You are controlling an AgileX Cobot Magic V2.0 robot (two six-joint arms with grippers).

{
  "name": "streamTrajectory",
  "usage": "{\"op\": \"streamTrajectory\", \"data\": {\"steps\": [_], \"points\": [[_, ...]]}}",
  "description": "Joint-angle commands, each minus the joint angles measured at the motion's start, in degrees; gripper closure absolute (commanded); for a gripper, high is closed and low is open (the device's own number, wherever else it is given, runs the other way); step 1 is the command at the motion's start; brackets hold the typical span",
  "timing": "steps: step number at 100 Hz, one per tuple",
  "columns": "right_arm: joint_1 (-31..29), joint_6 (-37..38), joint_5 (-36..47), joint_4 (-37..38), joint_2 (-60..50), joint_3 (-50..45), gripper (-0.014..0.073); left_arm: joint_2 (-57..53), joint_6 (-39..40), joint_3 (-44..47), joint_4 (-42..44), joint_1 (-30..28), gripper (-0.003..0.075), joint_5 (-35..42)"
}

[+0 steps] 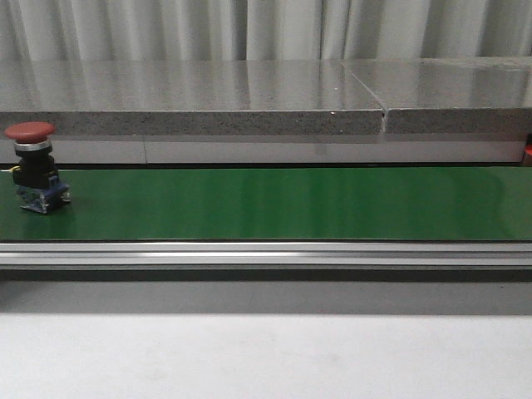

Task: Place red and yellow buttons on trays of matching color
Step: 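Grasp a yellow button beside the belt with the left gripper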

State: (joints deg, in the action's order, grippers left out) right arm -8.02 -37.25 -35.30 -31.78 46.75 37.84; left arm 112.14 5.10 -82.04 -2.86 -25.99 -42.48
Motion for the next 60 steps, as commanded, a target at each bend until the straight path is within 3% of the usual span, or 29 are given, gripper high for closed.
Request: {"op": "streamTrajectory", "data": {"steps": [1, 40, 49, 60], "points": [[-0.1, -0.3, 2.6, -1.1, -0.5, 1.6, 0.0661, -2.0, 0.1, -1.9, 0.0, 0.0, 0.0081, 2.4], [-0.1, -0.3, 2.6, -1.1, -0.5, 1.6, 0.0661, -0.2, 0.1, -1.9, 0.0, 0.0, 0.0092, 3.6], [-0.1, -0.3, 2.6, -1.1, -0.5, 1.6, 0.0661, -0.2, 0.2, -1.9, 0.0, 0.0, 0.0174, 3.8], [-0.1, -0.3, 2.6, -1.1, -0.5, 1.6, 0.0661, -0.2, 0.2, -1.9, 0.0, 0.0, 0.0365, 3.0]]}}
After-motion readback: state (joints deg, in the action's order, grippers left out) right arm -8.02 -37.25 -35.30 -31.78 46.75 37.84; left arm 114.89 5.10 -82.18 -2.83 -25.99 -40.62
